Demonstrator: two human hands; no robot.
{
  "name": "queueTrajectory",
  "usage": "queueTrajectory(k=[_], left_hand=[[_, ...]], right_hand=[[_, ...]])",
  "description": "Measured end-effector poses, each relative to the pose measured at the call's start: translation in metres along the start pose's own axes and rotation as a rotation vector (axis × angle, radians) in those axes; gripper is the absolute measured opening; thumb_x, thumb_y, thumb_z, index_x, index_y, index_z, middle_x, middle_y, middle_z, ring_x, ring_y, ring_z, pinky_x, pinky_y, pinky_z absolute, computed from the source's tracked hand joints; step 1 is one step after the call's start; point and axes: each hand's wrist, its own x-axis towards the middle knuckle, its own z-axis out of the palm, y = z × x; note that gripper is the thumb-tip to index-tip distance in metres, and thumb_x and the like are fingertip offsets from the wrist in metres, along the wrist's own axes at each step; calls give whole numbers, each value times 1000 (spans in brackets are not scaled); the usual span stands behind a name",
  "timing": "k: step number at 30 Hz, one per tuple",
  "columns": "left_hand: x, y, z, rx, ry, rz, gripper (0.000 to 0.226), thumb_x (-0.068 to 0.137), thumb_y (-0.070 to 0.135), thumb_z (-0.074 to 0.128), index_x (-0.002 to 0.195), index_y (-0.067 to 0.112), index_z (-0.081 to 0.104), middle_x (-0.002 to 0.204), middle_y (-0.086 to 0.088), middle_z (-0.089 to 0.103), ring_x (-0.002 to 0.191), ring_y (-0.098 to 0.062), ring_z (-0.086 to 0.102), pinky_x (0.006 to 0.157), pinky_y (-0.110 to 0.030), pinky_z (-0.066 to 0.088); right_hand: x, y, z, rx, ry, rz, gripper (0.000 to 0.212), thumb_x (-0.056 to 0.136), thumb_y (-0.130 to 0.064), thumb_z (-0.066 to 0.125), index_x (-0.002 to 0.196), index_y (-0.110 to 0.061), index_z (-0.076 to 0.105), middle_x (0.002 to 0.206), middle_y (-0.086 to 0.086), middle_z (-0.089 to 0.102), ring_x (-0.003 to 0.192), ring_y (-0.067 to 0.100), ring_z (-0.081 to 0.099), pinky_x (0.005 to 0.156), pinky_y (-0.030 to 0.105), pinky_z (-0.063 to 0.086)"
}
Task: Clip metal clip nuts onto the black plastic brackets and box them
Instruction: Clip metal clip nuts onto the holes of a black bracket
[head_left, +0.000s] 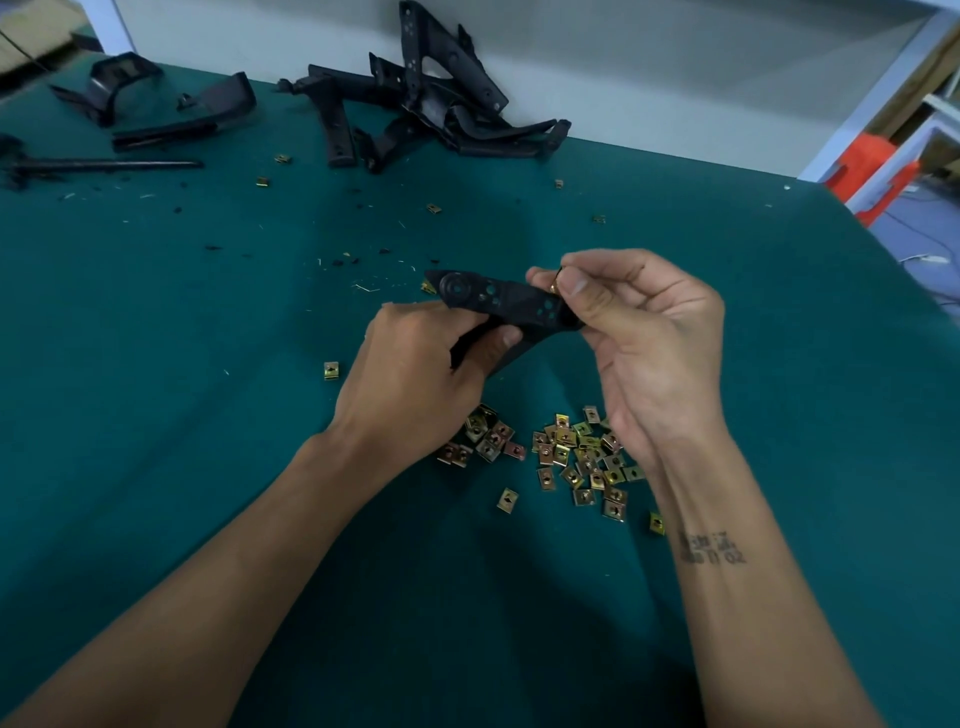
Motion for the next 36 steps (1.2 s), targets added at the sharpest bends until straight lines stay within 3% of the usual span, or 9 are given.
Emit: queueTrajectory(k=[3,6,12,17,23,33,36], left_hand=[[0,0,0,9,-14,-6,21,98,33,63,96,17,77,65,6,61,54,-17,52,47,-37,41],[0,1,0,1,-10,0,18,98,30,65,91,17,76,65,8,59,53,-15,52,47,-35,40],[0,2,-1,17,-23,0,22,99,32,63,93,16,77,66,7,61,53,-16,53,48,-37,42],[-1,1,0,22,-41,-21,28,100,34,62,87,13,75,68,4,65,57,-18,58,50,-40,45],[-1,0,0,48,-35,-12,33,101,35,59,86,9,74,70,2,66,58,-18,57,51,-40,45],[-1,3,-2,60,-42,-24,28,101,36,58,99,16,77,74,1,68,63,-22,59,54,-41,47],[-2,6,-2,117,-37,-54,35,101,41,54,92,14,74,74,2,68,64,-24,59,55,-41,47]], right_hand=[[0,1,0,-10,8,-7,11,81,6,74,87,-4,74,81,12,77,90,36,77,98,56,56],[0,2,0,-7,34,-3,13,85,11,71,87,-1,73,79,12,77,88,36,77,96,53,58],[2,2,-2,-59,13,-41,13,84,10,74,85,-4,75,79,12,77,86,37,77,91,50,60],[2,6,-1,-178,5,-146,17,84,1,78,84,-16,78,81,9,79,85,31,78,85,43,62],[3,11,-1,-225,27,-197,18,84,-3,78,83,-20,79,82,9,79,85,30,78,83,45,62],[2,11,-2,-212,-2,-181,18,83,-1,77,81,-18,79,79,8,78,83,31,78,81,42,63],[0,15,3,-233,39,-233,15,86,3,74,86,-11,76,81,9,78,84,30,78,81,44,62]])
